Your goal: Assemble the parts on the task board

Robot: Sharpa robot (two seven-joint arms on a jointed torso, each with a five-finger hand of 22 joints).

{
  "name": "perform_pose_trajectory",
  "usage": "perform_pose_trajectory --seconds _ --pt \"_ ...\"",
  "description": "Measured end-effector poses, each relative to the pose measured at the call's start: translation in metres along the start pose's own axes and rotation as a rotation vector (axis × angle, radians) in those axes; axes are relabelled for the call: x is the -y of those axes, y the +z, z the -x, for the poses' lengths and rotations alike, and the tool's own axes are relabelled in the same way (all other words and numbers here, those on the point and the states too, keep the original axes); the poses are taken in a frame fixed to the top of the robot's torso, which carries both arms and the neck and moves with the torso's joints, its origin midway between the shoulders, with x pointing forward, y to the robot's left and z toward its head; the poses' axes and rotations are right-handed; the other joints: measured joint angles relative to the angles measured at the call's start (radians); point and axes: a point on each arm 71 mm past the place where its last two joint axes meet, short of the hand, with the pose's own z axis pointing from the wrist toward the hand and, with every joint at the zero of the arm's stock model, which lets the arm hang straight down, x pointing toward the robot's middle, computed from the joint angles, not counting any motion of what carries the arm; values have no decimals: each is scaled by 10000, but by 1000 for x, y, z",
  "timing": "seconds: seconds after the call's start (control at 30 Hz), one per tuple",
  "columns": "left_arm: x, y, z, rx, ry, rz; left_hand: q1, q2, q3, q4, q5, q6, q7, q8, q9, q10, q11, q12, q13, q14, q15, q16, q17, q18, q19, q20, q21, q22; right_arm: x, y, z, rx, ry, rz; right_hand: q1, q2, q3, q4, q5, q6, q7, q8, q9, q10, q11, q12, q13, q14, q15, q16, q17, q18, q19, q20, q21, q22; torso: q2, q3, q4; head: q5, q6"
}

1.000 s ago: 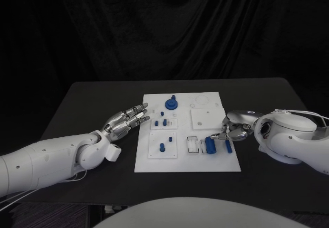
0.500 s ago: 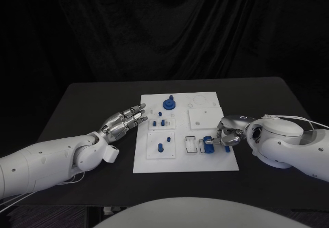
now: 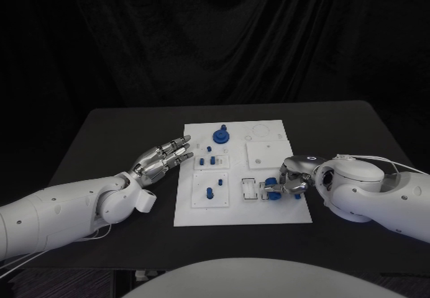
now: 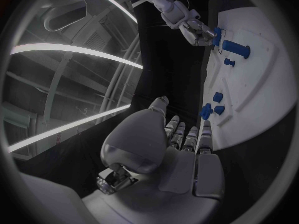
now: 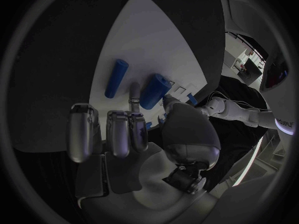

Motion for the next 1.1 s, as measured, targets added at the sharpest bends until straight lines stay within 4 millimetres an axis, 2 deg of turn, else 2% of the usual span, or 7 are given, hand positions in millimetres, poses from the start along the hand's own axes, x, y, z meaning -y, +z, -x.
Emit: perform_pose_trajectory --seconds 0.17,0.33,0.47,0.7,0.87,0.97,1.1 --pt "0 0 0 5 6 1 0 0 27 -27 0 0 0 0 0 0 0 41 0 0 0 0 1 0 0 0 0 0 -2 3 -1 -25 -30 -31 26 103 205 -20 1087 39 41 -153 74 0 0 0 0 0 0 -88 0 1 0 0 -241 0 -4 1 -1 19 0" --pt "0 1 0 0 7 1 0 0 27 -27 0 0 0 0 0 0 0 41 0 0 0 0 0 0 0 0 0 0 -3 6 -2 -74 -29 -75 752 9 555 -60 3360 -51 159 -154 1652 0 0 0 -1 0 0 -167 -1 0 0 0 -397 0 -5 2 -1 48 0" --pt "-1 1 0 -10 2 2 0 0 27 -27 0 0 0 0 0 0 0 41 0 0 0 0 0 0 0 0 0 1 -5 9 -3 -150 112 -76 1235 -202 823 -174 4905 -229 331 -154 2402 -3 114 0 -1 -5 47 -204 -1 0 3 4 -540 0 -7 3 -1 54 0" --pt "-1 1 0 -13 -2 4 0 0 26 -27 0 0 0 0 0 0 0 41 0 0 0 0 0 0 0 0 0 1 -3 10 -3 -308 755 -154 1992 -589 859 -144 7002 -433 535 -154 2974 -32 143 -1 -2 8 123 -204 -1 0 -2 74 -657 0 -1 5 -1 88 0" --pt "-1 1 0 -9 -10 16 0 0 97 -41 0 0 0 0 7 0 0 41 0 0 1 0 0 0 0 0 0 -10 2 6 -5 -290 1484 -240 2194 -791 859 -144 7587 -486 588 -246 2874 -39 151 -1 -3 14 133 -204 -2 1 -2 74 -657 0 1 11 -7 167 0" --pt "-2 -1 1 6 -17 34 0 0 96 -41 0 0 0 0 11 0 0 41 0 0 0 0 0 0 0 0 0 -11 6 1 -6 -229 2067 -300 2249 -846 859 -144 8025 -530 631 -172 1237 -55 167 -1 -3 11 137 -204 -2 0 -3 74 -591 0 1 13 -12 202 0" --pt "-2 -1 1 11 -22 40 0 0 96 -41 0 0 0 0 11 0 0 41 0 0 0 0 0 1 0 0 0 -11 11 -7 -6 -259 2815 -429 2274 -869 859 -144 8551 -723 499 -103 1098 -73 185 -1 -3 -1 151 -204 -2 0 -3 74 -491 0 -6 7 -7 201 0"
